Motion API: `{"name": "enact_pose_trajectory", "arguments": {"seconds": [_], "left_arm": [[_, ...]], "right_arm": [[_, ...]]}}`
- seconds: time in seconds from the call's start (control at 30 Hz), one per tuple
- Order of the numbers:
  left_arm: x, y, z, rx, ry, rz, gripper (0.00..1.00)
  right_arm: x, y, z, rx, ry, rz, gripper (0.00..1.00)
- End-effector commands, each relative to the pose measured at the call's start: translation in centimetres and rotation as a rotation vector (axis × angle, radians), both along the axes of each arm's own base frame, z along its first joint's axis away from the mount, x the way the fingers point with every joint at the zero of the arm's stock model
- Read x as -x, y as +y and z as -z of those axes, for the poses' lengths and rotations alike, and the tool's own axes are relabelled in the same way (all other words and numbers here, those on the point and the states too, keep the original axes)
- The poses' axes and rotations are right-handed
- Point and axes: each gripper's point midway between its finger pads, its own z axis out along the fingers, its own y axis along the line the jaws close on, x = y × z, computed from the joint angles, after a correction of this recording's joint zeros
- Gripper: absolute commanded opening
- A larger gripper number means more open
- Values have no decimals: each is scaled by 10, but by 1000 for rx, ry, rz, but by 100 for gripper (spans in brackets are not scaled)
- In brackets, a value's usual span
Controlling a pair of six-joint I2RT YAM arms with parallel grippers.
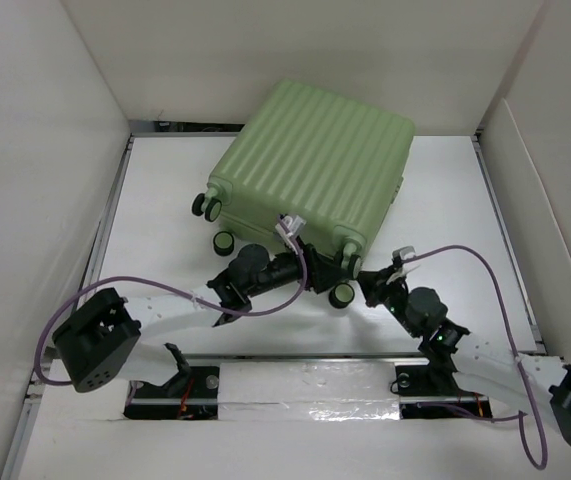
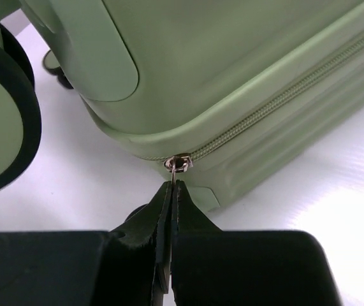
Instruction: Pack the luggage
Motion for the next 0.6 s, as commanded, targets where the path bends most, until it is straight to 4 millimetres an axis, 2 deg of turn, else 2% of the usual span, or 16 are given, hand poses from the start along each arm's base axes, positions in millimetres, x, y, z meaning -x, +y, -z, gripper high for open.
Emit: {"name": "enact_pose_trajectory", "arguments": {"seconds": [0.0, 0.03, 0.07, 0.13, 0.17, 0.2, 0.23, 0.27, 0.3, 0.33, 0.37, 0.4, 0.43, 0.47, 0.53, 0.57], "left_arm": [[-6, -21, -73, 160, -120, 28, 54], [-9, -27, -71, 156, -111, 33, 54], [-9, -32, -84, 180, -124, 49, 53], [-13, -41, -84, 188, -113, 62, 52], [-14, -47, -95, 207, -122, 75, 52], [-19, -54, -87, 195, -105, 79, 51], [-21, -60, -99, 224, -98, 86, 51], [-25, -68, -93, 218, -76, 93, 51], [-25, -69, -104, 244, -78, 97, 50], [-29, -76, -100, 245, -66, 101, 50], [-33, -80, -113, 271, -71, 100, 49], [-36, -84, -113, 273, -65, 97, 48], [-39, -88, -110, 268, -53, 94, 48], [-43, -90, -118, 280, -63, 81, 48], [-49, -93, -117, 264, -57, 59, 48], [-52, -94, -123, 272, -65, 50, 48]], "right_arm": [[10, 4, -22, -93, -49, 25, 0], [16, 10, -23, -93, -47, 4, 0], [18, 12, -21, -80, -37, 3, 0], [23, 22, -27, -78, -42, -2, 0], [25, 26, -24, -64, -31, 0, 0], [23, 25, -26, -64, -31, 39, 0], [25, 29, -30, -76, -27, 46, 0], [31, 36, -28, -73, -23, 55, 0], [36, 45, -28, -74, -18, 28, 0], [35, 45, -27, -68, -17, 59, 0], [36, 53, -35, -78, -21, 60, 0], [46, 65, -27, -44, -10, 33, 0], [46, 66, -28, -39, -12, 65, 0], [48, 71, -33, -50, -14, 73, 0], [54, 76, -30, -44, -14, 74, 0], [55, 76, -30, -48, -15, 79, 0]]}}
